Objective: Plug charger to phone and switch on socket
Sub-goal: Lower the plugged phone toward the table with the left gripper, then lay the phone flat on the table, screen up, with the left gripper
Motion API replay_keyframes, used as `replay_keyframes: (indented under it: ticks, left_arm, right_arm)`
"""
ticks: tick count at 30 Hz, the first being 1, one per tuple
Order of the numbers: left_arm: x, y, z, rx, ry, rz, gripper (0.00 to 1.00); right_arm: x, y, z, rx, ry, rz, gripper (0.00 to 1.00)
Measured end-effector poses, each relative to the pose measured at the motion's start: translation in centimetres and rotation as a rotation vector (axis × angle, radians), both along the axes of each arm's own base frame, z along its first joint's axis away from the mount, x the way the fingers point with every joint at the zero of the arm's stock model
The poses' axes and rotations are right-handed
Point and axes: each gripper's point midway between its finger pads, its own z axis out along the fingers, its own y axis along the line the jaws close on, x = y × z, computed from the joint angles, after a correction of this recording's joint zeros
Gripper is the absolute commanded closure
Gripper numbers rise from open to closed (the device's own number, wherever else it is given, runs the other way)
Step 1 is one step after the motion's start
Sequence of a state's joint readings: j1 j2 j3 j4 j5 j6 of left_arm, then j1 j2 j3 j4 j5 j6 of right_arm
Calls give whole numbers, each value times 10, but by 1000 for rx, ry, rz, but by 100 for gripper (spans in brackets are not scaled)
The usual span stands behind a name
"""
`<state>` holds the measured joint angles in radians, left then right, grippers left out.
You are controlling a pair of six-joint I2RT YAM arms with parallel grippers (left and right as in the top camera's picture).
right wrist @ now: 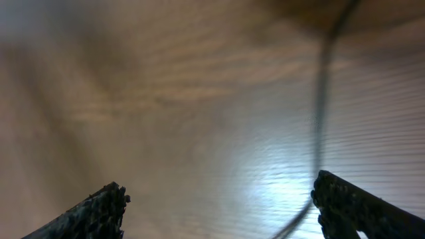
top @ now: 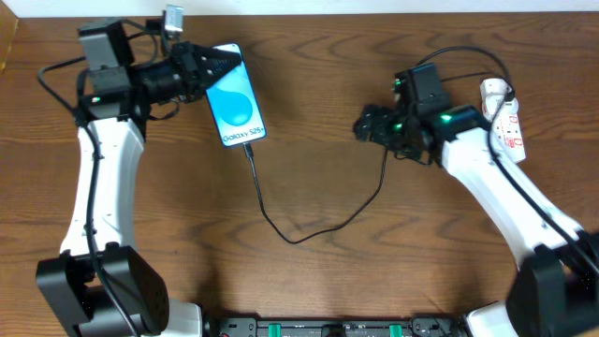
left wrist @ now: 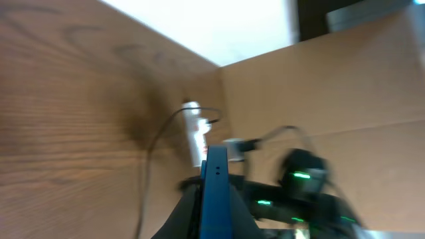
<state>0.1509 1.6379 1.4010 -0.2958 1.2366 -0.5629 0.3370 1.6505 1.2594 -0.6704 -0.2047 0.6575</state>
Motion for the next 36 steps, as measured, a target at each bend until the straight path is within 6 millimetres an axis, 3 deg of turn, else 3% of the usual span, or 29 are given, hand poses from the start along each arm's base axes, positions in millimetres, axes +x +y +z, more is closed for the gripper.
replay_keyframes:
  ticks: [4,8,13,22,36]
  left_arm:
    - [8,-17,-31,76,35,-2,93]
    - [17,-40,-69,135,91,-26,93]
    - [23,-64,-121,188,186,-56,93]
    - [15,-103,-201,238,338,-139,93]
    - [-9,-168,-225,374,320,-202,93]
  right_arm:
    - [-2,-21,32,-45,-85,-55,10]
    - [-8,-30,64,-51,-167,-68,11]
    - [-20,-37,89,-54,-226,-66,10]
    - [-35,-43,92,-78,-208,-51,11]
    - [-40,-45,88,-93,-186,-42,11]
